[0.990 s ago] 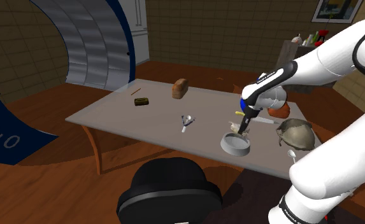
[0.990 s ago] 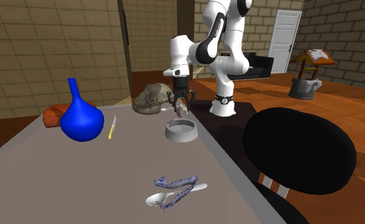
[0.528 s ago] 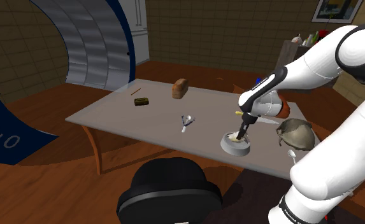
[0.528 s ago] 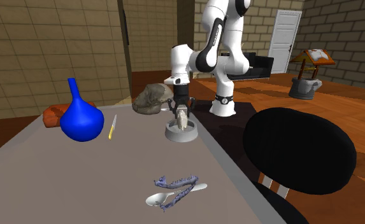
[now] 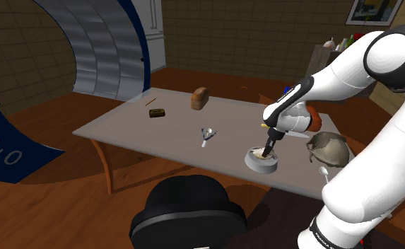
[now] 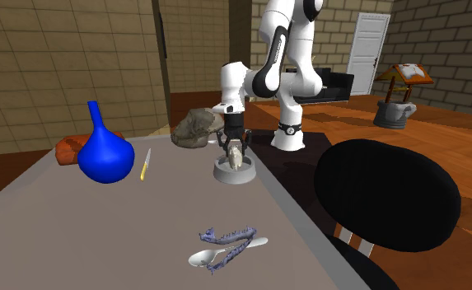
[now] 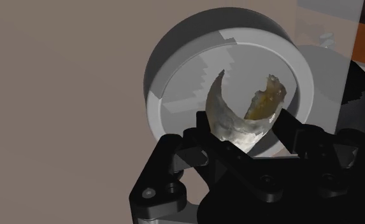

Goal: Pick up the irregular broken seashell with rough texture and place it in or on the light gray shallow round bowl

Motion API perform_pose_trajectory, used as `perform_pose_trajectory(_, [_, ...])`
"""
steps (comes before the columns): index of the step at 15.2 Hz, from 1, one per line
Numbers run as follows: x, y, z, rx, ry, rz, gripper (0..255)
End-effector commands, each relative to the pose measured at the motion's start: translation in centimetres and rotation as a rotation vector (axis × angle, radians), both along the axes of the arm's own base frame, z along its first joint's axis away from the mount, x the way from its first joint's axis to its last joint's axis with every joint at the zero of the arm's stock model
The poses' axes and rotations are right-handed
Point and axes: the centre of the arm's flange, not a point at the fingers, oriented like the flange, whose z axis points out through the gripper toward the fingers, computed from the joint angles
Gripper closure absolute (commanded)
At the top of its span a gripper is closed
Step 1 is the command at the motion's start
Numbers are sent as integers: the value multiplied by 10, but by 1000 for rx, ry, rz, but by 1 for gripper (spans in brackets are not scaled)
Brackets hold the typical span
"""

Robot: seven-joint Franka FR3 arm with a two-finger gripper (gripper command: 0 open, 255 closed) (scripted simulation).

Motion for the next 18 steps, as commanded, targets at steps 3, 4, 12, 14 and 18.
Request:
perform_pose_trajectory(3, [0,0,0,0,0,0,0])
perform_pose_trajectory(4, [0,0,0,0,0,0,0])
perform_pose_trajectory(12, [-8,-3,49,0,0,0,0])
perform_pose_trajectory(14, [-8,-3,49,0,0,0,0])
perform_pose_trajectory(18, [-8,-3,49,0,0,0,0])
